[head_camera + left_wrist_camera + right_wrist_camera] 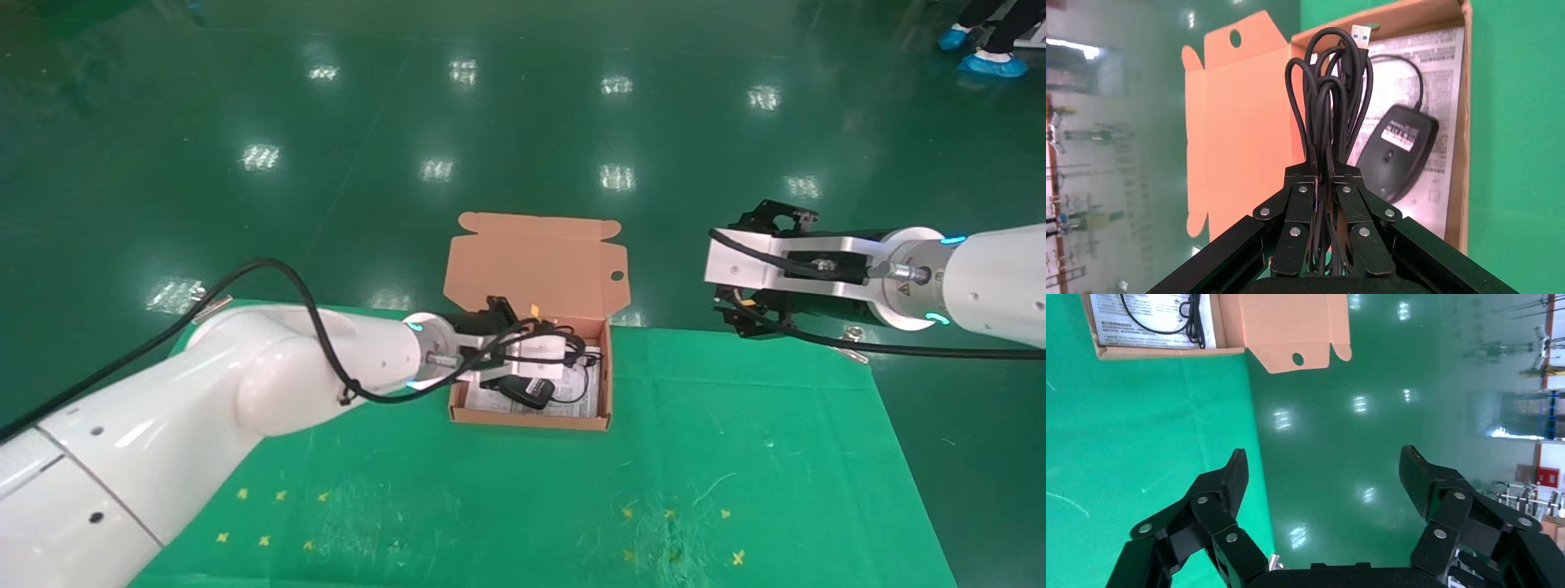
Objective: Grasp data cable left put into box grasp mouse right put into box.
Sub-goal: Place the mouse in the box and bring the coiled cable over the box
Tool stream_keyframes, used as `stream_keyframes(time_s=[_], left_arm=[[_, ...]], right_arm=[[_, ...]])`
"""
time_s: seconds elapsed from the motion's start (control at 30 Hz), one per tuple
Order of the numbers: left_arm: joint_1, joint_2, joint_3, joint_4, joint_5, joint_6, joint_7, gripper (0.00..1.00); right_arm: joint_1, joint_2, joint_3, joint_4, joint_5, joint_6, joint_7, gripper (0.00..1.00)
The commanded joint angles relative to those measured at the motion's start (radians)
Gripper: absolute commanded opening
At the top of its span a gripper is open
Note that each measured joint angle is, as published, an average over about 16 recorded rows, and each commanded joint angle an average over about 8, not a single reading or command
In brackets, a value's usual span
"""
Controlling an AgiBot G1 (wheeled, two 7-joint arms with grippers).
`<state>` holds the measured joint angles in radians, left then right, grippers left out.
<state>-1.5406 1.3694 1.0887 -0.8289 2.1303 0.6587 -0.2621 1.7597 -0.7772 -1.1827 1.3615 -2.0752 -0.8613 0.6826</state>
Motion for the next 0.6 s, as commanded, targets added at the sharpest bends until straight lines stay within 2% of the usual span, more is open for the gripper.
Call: stream_keyframes(time_s=[0.03,0.2,0.6], left_arm=[[0.005,0.003,0.03,0.001,-0.029,-0.029,0.011,0.38],[0.0,0.008,0.068,0.015,-0.047,-0.044,0.018,1.0],[-0.003,-0.009,0.059,-0.006,-0.045,-0.044,0.019,1.0]], right_arm=[[0.003,-0.002,-0.001,0.001,-0.006,-0.006,0.006,1.0],[0.005,0.004,0.0,0.014,-0.01,-0.01,0.006,1.0],[0.005,-0.008,-0.001,-0.011,-0.006,-0.006,0.002,1.0]])
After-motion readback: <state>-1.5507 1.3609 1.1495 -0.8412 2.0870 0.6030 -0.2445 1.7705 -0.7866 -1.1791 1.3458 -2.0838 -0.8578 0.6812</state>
